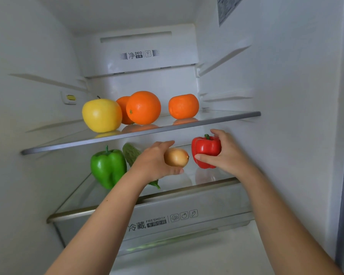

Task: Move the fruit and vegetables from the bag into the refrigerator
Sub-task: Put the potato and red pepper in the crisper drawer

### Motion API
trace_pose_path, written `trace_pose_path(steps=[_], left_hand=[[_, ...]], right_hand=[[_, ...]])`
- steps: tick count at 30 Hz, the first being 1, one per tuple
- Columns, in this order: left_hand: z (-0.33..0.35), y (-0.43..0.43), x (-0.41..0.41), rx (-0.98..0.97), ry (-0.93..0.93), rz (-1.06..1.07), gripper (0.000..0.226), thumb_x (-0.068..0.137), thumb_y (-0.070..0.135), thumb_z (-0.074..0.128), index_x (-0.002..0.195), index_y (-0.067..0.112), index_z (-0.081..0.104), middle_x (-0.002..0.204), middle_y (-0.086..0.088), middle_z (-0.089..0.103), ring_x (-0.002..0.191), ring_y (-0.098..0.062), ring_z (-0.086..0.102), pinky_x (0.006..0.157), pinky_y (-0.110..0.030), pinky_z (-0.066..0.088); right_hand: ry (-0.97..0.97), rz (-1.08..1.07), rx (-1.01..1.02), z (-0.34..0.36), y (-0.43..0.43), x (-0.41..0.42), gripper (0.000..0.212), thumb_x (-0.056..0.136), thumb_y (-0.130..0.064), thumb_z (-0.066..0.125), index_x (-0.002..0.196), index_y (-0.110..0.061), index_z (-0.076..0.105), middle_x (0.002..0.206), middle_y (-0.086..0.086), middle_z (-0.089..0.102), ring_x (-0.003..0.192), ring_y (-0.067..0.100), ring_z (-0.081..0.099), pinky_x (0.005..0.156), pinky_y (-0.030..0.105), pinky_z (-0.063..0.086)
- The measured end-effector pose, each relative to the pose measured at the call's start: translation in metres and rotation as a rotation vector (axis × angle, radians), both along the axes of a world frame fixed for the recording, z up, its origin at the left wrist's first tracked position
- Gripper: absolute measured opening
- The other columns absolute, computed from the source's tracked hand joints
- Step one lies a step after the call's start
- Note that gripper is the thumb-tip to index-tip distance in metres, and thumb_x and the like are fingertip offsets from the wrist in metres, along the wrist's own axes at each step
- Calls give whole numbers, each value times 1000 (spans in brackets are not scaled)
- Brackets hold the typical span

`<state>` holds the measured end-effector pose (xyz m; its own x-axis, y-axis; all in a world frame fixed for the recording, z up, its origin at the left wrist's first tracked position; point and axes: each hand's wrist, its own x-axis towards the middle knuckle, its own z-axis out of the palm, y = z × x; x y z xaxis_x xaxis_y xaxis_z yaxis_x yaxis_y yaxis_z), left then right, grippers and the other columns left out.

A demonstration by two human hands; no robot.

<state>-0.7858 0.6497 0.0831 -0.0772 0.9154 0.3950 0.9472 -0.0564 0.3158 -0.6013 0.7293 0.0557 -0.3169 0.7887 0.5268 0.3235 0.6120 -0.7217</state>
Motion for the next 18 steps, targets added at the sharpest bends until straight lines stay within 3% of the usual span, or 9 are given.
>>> trace_pose_path(steps=[4, 8, 14, 18], left_hand=[[-5, -24, 7, 148, -37, -22, 78, 73, 40, 73, 139, 26, 34, 142, -2, 39, 128, -19, 37, 102, -27, 30], [-18, -58, 13, 333, 30, -17, 67, 75, 45, 67, 134, 22, 45, 138, -5, 45, 127, -23, 40, 103, -34, 35], [-40, -119, 22, 551, 90, 50, 50, 76, 45, 49, 115, 16, 62, 121, -11, 58, 109, -29, 55, 87, -38, 46], [-67, -153, 21, 539, 133, 139, 47, 78, 41, 48, 111, 12, 64, 117, -11, 61, 104, -32, 59, 84, -41, 48]], right_hand=[[24, -90, 65, -4, -14, 0, 91, 67, -40, 78, 139, -22, 26, 139, 2, 32, 117, 19, 43, 85, 27, 38], [-10, -253, 186, -12, -46, -1, 91, 68, -49, 72, 139, -17, 27, 138, 5, 34, 124, 23, 37, 89, 28, 31], [-102, -250, 398, -27, -105, -2, 62, 79, -45, 60, 127, -9, 45, 119, 10, 50, 109, 26, 47, 84, 31, 35], [-202, -253, 490, -42, -141, -6, 52, 82, -42, 51, 120, -6, 53, 114, 12, 57, 104, 30, 53, 87, 40, 43]])
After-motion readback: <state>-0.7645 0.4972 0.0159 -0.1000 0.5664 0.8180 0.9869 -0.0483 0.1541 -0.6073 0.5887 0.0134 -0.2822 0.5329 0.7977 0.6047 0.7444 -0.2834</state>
